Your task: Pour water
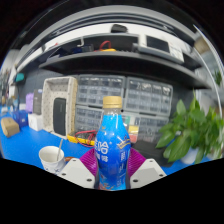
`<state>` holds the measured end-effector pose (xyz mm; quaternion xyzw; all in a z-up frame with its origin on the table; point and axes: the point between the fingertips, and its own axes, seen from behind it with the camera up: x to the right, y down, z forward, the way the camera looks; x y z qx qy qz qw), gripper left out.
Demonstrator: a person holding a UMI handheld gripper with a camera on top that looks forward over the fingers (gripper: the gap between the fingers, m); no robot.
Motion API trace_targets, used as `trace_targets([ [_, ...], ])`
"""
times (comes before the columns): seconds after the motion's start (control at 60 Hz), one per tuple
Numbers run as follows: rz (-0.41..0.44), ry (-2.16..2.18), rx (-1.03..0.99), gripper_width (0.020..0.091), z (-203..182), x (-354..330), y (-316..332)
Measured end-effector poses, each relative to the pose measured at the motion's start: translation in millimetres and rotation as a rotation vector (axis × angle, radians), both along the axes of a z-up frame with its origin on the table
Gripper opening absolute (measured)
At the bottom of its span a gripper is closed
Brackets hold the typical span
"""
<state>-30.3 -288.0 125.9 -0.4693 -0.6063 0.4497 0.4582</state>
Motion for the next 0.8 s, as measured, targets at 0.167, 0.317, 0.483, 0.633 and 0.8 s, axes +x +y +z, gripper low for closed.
trace_targets([
  [0.167, 0.002, -0.005, -0.117, 0.0372, -33, -5, 7],
  [0.317, -0.01, 0.041, -0.141, 0.037, -30, -5, 10],
  [0.483, -0.012, 0.048, -0.143, 0.0489, -30, -4, 11],
  [0.633, -0.045, -0.032, -0.169, 0.0711, -42, 6, 15],
  [0.8, -0.074, -0.092, -0.187, 0.0795, -47, 45, 11],
])
